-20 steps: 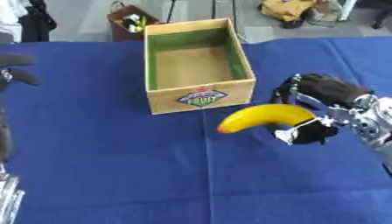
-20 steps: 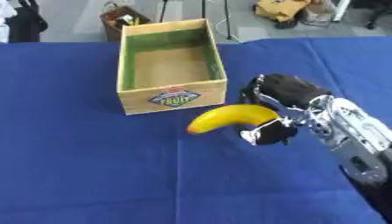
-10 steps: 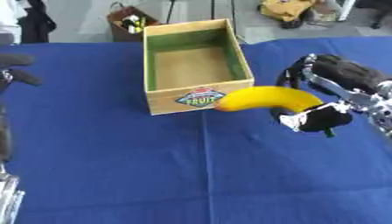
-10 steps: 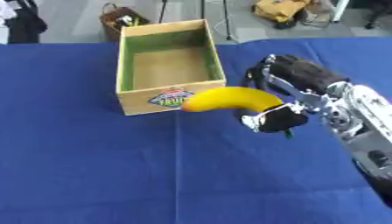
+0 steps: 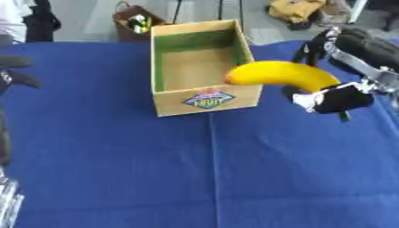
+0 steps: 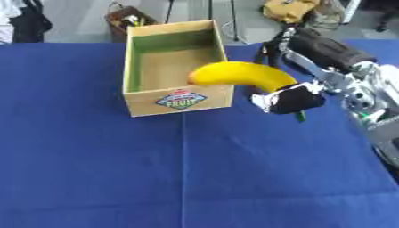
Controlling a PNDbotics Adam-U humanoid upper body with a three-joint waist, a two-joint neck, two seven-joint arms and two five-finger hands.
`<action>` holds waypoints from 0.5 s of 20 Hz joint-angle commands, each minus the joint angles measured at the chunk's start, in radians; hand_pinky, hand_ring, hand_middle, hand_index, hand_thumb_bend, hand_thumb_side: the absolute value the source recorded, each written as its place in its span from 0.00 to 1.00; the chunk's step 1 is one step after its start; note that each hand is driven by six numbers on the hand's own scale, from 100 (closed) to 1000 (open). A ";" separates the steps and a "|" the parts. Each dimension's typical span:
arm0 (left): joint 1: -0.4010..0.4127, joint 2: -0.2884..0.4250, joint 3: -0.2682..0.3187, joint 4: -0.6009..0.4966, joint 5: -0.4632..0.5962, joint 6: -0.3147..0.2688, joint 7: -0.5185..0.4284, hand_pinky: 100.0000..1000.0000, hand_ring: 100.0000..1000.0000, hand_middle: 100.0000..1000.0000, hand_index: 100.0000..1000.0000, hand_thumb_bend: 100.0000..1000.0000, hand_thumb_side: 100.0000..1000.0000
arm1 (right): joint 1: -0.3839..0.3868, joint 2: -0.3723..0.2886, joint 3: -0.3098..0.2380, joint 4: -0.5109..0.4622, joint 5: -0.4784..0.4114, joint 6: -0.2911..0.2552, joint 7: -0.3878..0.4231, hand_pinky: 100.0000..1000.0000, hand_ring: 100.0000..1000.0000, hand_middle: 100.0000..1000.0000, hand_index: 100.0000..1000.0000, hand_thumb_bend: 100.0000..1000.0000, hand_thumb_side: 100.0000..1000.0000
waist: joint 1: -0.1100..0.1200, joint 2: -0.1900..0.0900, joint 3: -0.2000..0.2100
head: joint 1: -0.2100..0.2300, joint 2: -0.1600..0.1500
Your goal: Pick up objects on the table and place them in the box.
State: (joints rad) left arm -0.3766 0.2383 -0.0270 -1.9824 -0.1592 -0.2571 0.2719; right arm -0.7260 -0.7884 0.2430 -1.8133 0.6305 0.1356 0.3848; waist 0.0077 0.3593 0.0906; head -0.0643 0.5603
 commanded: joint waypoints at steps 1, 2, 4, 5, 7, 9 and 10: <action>-0.012 0.027 -0.007 -0.018 0.004 -0.002 -0.006 0.41 0.59 0.67 0.78 0.00 1.00 | -0.035 -0.040 -0.026 0.017 -0.013 0.011 -0.020 0.62 0.62 0.33 0.45 0.14 0.38 | -0.004 -0.015 0.009 | -0.007 -0.015; -0.013 0.028 -0.008 -0.018 0.005 -0.002 -0.007 0.41 0.59 0.67 0.78 0.00 1.00 | -0.043 -0.043 -0.027 0.026 -0.013 0.013 -0.026 0.62 0.62 0.33 0.45 0.14 0.38 | -0.007 -0.013 0.014 | -0.009 -0.017; -0.017 0.029 -0.009 -0.018 0.005 -0.003 -0.009 0.41 0.59 0.67 0.78 0.00 1.00 | -0.060 -0.049 -0.030 0.046 -0.012 0.016 -0.039 0.62 0.62 0.33 0.45 0.14 0.38 | -0.012 -0.008 0.025 | -0.013 -0.025; -0.019 0.029 -0.010 -0.018 0.006 -0.003 -0.009 0.41 0.59 0.67 0.78 0.00 1.00 | -0.068 -0.050 -0.030 0.056 -0.011 0.016 -0.045 0.62 0.62 0.33 0.45 0.13 0.38 | -0.014 -0.006 0.030 | -0.015 -0.028; -0.023 0.030 -0.011 -0.018 0.006 -0.003 -0.012 0.41 0.59 0.67 0.78 0.00 1.00 | -0.089 -0.049 -0.029 0.081 -0.006 0.016 -0.055 0.62 0.62 0.33 0.45 0.13 0.38 | -0.020 -0.001 0.040 | -0.018 -0.035; -0.027 0.031 -0.014 -0.018 0.007 -0.004 -0.014 0.41 0.59 0.67 0.78 0.00 1.00 | -0.112 -0.045 -0.027 0.109 0.002 0.015 -0.063 0.62 0.62 0.33 0.45 0.13 0.39 | -0.026 0.006 0.051 | -0.023 -0.043; -0.029 0.031 -0.015 -0.018 0.007 -0.005 -0.016 0.41 0.59 0.67 0.78 0.00 1.00 | -0.125 -0.042 -0.026 0.126 0.007 0.015 -0.066 0.62 0.62 0.33 0.45 0.12 0.39 | -0.029 0.010 0.057 | -0.027 -0.048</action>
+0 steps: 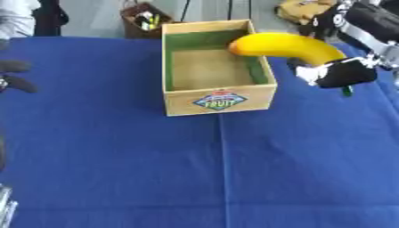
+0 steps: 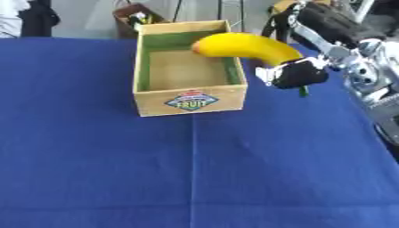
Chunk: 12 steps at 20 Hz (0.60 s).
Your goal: Pick up objects on the table and place them in the box.
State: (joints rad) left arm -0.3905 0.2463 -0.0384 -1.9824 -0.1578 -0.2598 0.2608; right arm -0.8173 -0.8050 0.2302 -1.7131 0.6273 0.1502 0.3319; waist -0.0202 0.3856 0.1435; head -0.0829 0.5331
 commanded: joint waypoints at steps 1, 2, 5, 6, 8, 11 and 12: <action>-0.018 0.023 -0.004 -0.018 0.006 -0.003 -0.006 0.41 0.59 0.67 0.78 0.00 1.00 | -0.045 -0.021 -0.013 0.044 0.015 -0.001 -0.017 0.62 0.62 0.33 0.45 0.12 0.39 | -0.004 -0.012 0.011 | -0.013 -0.026; -0.020 0.024 -0.005 -0.018 0.006 -0.004 -0.006 0.41 0.59 0.68 0.78 0.00 1.00 | -0.057 -0.018 -0.013 0.061 0.019 -0.002 -0.021 0.62 0.62 0.33 0.45 0.12 0.39 | -0.007 -0.008 0.017 | -0.016 -0.031; -0.026 0.023 -0.007 -0.018 0.005 -0.004 -0.008 0.41 0.59 0.68 0.78 0.00 1.00 | -0.090 -0.005 -0.013 0.109 0.030 -0.006 -0.033 0.62 0.61 0.33 0.45 0.13 0.38 | -0.015 0.005 0.037 | -0.029 -0.044; -0.029 0.023 -0.008 -0.018 0.006 -0.005 -0.009 0.41 0.59 0.68 0.78 0.00 1.00 | -0.102 0.001 -0.013 0.124 0.033 -0.007 -0.036 0.62 0.61 0.33 0.45 0.13 0.38 | -0.018 0.009 0.046 | -0.036 -0.049; -0.036 0.021 -0.010 -0.018 0.007 -0.007 -0.011 0.41 0.59 0.68 0.78 0.00 1.00 | -0.124 0.011 -0.014 0.152 0.036 -0.009 -0.043 0.62 0.61 0.33 0.44 0.13 0.38 | -0.023 0.016 0.063 | -0.050 -0.059; -0.042 0.019 -0.014 -0.018 0.010 -0.008 -0.015 0.41 0.59 0.68 0.78 0.00 1.00 | -0.156 0.028 -0.012 0.194 0.047 -0.013 -0.051 0.62 0.61 0.33 0.44 0.13 0.38 | -0.032 0.025 0.092 | -0.072 -0.071; -0.044 0.018 -0.015 -0.018 0.011 -0.009 -0.016 0.41 0.59 0.68 0.78 0.00 1.00 | -0.164 0.034 -0.010 0.208 0.053 -0.015 -0.054 0.62 0.61 0.33 0.44 0.13 0.38 | -0.035 0.028 0.099 | -0.078 -0.074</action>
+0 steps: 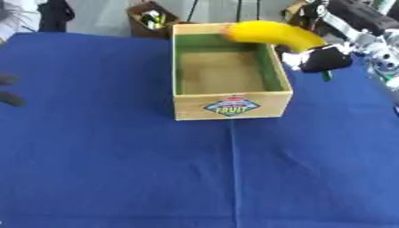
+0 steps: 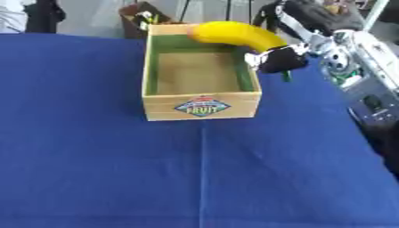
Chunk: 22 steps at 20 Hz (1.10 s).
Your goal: Pick up objects on the table and place them in the box.
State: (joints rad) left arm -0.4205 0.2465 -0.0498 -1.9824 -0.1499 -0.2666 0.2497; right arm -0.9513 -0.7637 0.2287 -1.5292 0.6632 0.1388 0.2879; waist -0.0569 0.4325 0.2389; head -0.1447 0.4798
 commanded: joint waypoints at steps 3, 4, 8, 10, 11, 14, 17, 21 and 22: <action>-0.018 0.015 -0.004 -0.018 0.004 -0.003 -0.006 0.41 0.59 0.68 0.78 0.00 1.00 | -0.052 0.009 -0.006 0.065 0.035 -0.011 -0.021 0.62 0.61 0.33 0.44 0.12 0.38 | -0.006 -0.013 0.022 | -0.030 -0.028; -0.019 0.014 -0.004 -0.018 0.005 -0.003 -0.006 0.41 0.59 0.68 0.78 0.00 1.00 | -0.057 0.014 -0.006 0.079 0.044 -0.012 -0.026 0.62 0.61 0.33 0.44 0.12 0.38 | -0.008 -0.011 0.026 | -0.033 -0.030; -0.027 0.012 -0.006 -0.018 0.006 -0.005 -0.007 0.41 0.59 0.68 0.78 0.00 1.00 | -0.076 0.032 -0.005 0.128 0.066 -0.021 -0.040 0.62 0.61 0.33 0.44 0.13 0.38 | -0.015 -0.004 0.044 | -0.048 -0.038; -0.034 0.009 -0.008 -0.018 0.008 -0.006 -0.009 0.41 0.59 0.68 0.78 0.00 1.00 | -0.093 0.049 -0.003 0.168 0.087 -0.022 -0.052 0.62 0.61 0.33 0.44 0.13 0.38 | -0.019 0.001 0.060 | -0.063 -0.044; -0.036 0.008 -0.008 -0.018 0.009 -0.007 -0.010 0.41 0.59 0.68 0.78 0.00 1.00 | -0.099 0.055 -0.002 0.184 0.096 -0.026 -0.058 0.62 0.61 0.33 0.44 0.13 0.38 | -0.021 0.003 0.067 | -0.068 -0.046; -0.039 0.006 -0.009 -0.018 0.010 -0.007 -0.011 0.41 0.59 0.68 0.78 0.00 1.00 | -0.108 0.070 0.001 0.223 0.113 -0.039 -0.075 0.62 0.62 0.33 0.45 0.14 0.38 | -0.027 0.007 0.080 | -0.079 -0.049; -0.040 0.004 -0.010 -0.018 0.011 -0.007 -0.013 0.41 0.59 0.68 0.78 0.00 1.00 | -0.109 0.077 0.002 0.248 0.125 -0.051 -0.084 0.63 0.63 0.35 0.47 0.15 0.39 | -0.031 0.010 0.090 | -0.084 -0.052; -0.038 0.003 -0.009 -0.018 0.011 -0.005 -0.013 0.41 0.59 0.68 0.78 0.00 1.00 | -0.106 0.077 0.003 0.254 0.134 -0.070 -0.080 0.67 0.71 0.49 0.66 0.25 0.41 | -0.031 0.010 0.083 | -0.084 -0.050; -0.038 0.003 -0.009 -0.018 0.011 -0.005 -0.013 0.41 0.59 0.68 0.78 0.00 1.00 | -0.106 0.075 0.003 0.249 0.135 -0.074 -0.078 0.68 0.73 0.54 0.71 0.31 0.43 | -0.030 0.010 0.079 | -0.083 -0.049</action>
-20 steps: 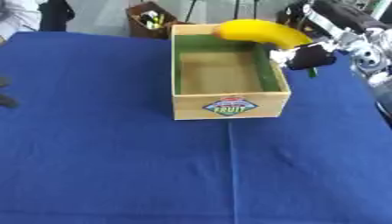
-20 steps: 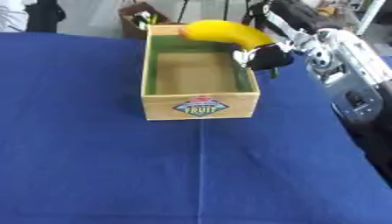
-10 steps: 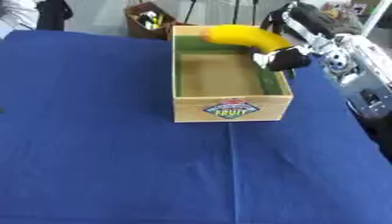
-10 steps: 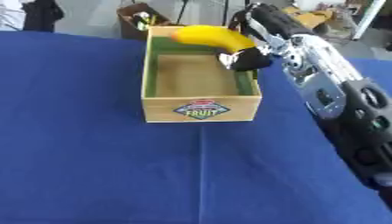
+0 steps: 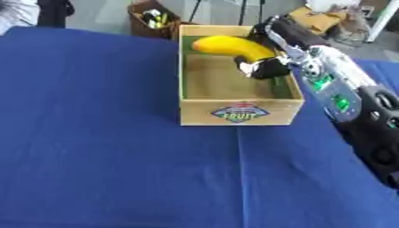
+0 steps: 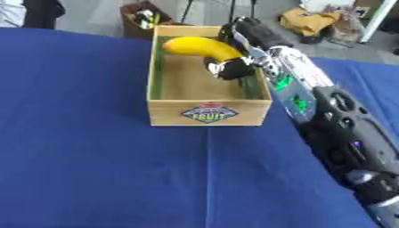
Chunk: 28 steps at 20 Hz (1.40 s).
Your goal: Pick up objects on the table and place them in the box.
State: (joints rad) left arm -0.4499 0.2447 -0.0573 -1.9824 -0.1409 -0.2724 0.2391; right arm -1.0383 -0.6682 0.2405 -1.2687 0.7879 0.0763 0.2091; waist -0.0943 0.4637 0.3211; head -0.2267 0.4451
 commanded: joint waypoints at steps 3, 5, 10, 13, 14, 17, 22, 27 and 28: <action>-0.008 0.004 -0.003 -0.018 0.002 0.001 -0.004 0.41 0.59 0.68 0.78 0.00 1.00 | -0.018 -0.026 -0.010 -0.033 0.013 -0.016 0.003 0.71 0.76 0.63 0.79 0.47 0.47 | 0.008 -0.023 -0.010 | 0.001 -0.012; -0.008 0.004 -0.003 -0.018 0.003 0.002 -0.005 0.41 0.59 0.68 0.78 0.00 1.00 | -0.017 -0.028 -0.010 -0.048 0.011 -0.016 0.002 0.71 0.76 0.62 0.78 0.48 0.46 | 0.010 -0.025 -0.011 | 0.002 -0.012; -0.001 0.005 -0.001 -0.018 0.003 0.004 -0.004 0.41 0.59 0.68 0.78 0.00 1.00 | -0.008 -0.041 -0.020 -0.123 -0.057 -0.006 -0.014 0.69 0.72 0.57 0.75 0.46 0.46 | 0.016 -0.032 -0.022 | 0.013 -0.005; 0.002 0.007 0.001 -0.018 0.002 0.004 -0.002 0.41 0.59 0.68 0.78 0.00 1.00 | 0.012 -0.063 -0.026 -0.202 -0.123 0.013 -0.024 0.69 0.72 0.57 0.74 0.46 0.47 | 0.020 -0.037 -0.031 | 0.020 0.000; 0.002 0.006 0.001 -0.018 0.003 0.002 -0.002 0.41 0.59 0.68 0.78 0.00 1.00 | 0.015 -0.067 -0.028 -0.219 -0.138 0.020 -0.026 0.69 0.71 0.56 0.73 0.38 0.49 | 0.020 -0.038 -0.033 | 0.023 0.001; 0.012 0.009 0.007 -0.018 0.002 0.005 0.003 0.41 0.59 0.68 0.78 0.00 1.00 | 0.070 -0.107 -0.052 -0.345 -0.218 0.038 -0.056 0.68 0.70 0.56 0.72 0.31 0.51 | 0.029 -0.051 -0.061 | 0.052 0.015; 0.020 0.010 0.013 -0.018 -0.001 0.008 0.011 0.41 0.59 0.68 0.78 0.00 1.00 | 0.184 -0.167 -0.082 -0.534 -0.314 0.079 -0.075 0.68 0.69 0.55 0.72 0.08 0.60 | 0.044 -0.069 -0.095 | 0.098 0.039; 0.026 0.008 0.018 -0.018 -0.003 0.009 0.018 0.42 0.59 0.68 0.78 0.00 1.00 | 0.296 -0.196 -0.130 -0.695 -0.395 0.145 -0.114 0.67 0.68 0.54 0.71 0.00 0.60 | 0.060 -0.082 -0.124 | 0.128 0.056; 0.028 0.007 0.018 -0.018 -0.003 0.009 0.019 0.42 0.59 0.68 0.78 0.00 1.00 | 0.314 -0.198 -0.142 -0.713 -0.411 0.153 -0.127 0.67 0.67 0.54 0.71 0.00 0.60 | 0.063 -0.085 -0.131 | 0.132 0.060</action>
State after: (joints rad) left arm -0.4187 0.2443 -0.0503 -1.9824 -0.1408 -0.2614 0.2521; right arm -0.7156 -0.8261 0.1253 -1.9354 0.4001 0.2147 0.0938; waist -0.0349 0.4075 0.1890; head -0.1024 0.4979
